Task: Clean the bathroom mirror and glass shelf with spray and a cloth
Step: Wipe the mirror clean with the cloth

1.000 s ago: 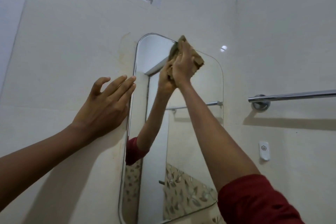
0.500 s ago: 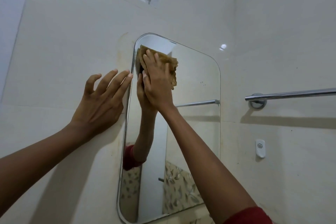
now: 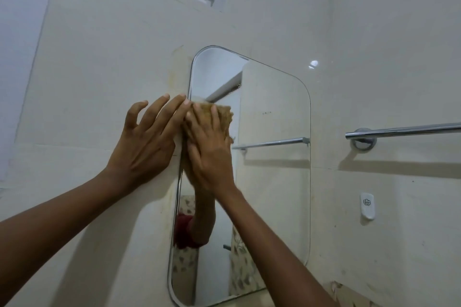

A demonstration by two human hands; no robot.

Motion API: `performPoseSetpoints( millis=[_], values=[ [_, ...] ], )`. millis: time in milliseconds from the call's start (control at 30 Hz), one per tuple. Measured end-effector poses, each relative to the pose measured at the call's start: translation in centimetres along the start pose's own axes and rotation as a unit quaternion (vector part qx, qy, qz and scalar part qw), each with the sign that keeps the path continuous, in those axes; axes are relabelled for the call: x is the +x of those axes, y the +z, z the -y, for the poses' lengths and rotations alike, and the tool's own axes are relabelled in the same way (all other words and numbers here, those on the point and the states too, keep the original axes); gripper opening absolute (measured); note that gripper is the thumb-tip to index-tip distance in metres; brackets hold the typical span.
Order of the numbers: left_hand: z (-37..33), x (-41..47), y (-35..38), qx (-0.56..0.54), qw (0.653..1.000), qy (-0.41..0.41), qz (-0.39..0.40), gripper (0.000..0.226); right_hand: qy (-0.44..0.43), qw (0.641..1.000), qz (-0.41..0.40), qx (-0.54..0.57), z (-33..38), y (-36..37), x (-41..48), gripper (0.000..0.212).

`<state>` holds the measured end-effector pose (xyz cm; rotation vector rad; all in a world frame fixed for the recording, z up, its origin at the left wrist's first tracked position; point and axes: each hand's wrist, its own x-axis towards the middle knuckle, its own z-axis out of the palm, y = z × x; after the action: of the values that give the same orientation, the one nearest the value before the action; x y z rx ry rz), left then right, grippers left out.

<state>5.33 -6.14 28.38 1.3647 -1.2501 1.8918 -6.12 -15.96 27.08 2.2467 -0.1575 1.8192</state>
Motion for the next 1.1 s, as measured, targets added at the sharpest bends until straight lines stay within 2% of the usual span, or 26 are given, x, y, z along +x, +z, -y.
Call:
performPoseSetpoints(
  millis=[100, 267, 400, 533, 667, 733, 833, 900, 933, 967, 1033, 1100],
  values=[
    [0.0, 0.0, 0.0, -0.006, 1.000, 0.003, -0.013, 0.050, 0.002, 1.000, 0.023, -0.012, 0.6, 1.1, -4.4, 0.056],
    [0.2, 0.0, -0.2, 0.021, 1.000, -0.001, 0.012, 0.053, -0.011, 0.999, 0.036, -0.038, 1.3, 2.3, -11.2, 0.067],
    [0.3, -0.1, -0.1, 0.065, 0.997, 0.024, 0.022, 0.051, -0.043, 0.996, 0.028, -0.070, 1.8, 2.9, -15.8, 0.067],
    [0.3, -0.1, -0.2, 0.089, 0.995, 0.037, 0.027, 0.046, -0.062, 0.991, 0.024, -0.114, 2.0, 3.2, -19.7, 0.078],
    [0.3, -0.1, -0.3, 0.087, 0.995, 0.044, 0.025, 0.043, -0.107, 0.983, 0.042, -0.142, 1.5, 3.0, -22.6, 0.049],
    [0.2, -0.1, -0.4, 0.084, 0.995, 0.046, 0.021, 0.042, -0.118, 0.979, 0.023, -0.162, 1.2, 2.8, -23.0, 0.041],
    [0.2, -0.1, -0.3, 0.085, 0.995, 0.049, 0.017, 0.042, -0.178, 0.961, 0.020, -0.210, 0.0, 2.1, -24.8, 0.038],
    [0.3, -0.1, -0.2, 0.085, 0.995, 0.049, 0.017, 0.041, -0.218, 0.941, 0.052, -0.253, -1.4, 1.2, -26.3, 0.043],
    [0.3, -0.1, -0.2, 0.086, 0.995, 0.049, 0.018, 0.041, -0.206, 0.940, 0.051, -0.268, -1.3, 0.9, -26.9, 0.044],
    [0.3, -0.1, -0.2, 0.086, 0.995, 0.049, 0.018, 0.042, -0.156, 0.944, 0.055, -0.284, -1.0, 0.4, -27.4, 0.043],
    [0.3, -0.1, -0.2, 0.086, 0.995, 0.050, 0.017, 0.042, -0.021, 0.979, 0.077, -0.188, -2.9, -0.5, -27.6, 0.039],
    [0.3, -0.1, -0.2, 0.084, 0.995, 0.052, 0.015, 0.041, 0.055, 0.980, 0.080, -0.173, -4.4, -1.4, -28.1, 0.044]
  ],
)
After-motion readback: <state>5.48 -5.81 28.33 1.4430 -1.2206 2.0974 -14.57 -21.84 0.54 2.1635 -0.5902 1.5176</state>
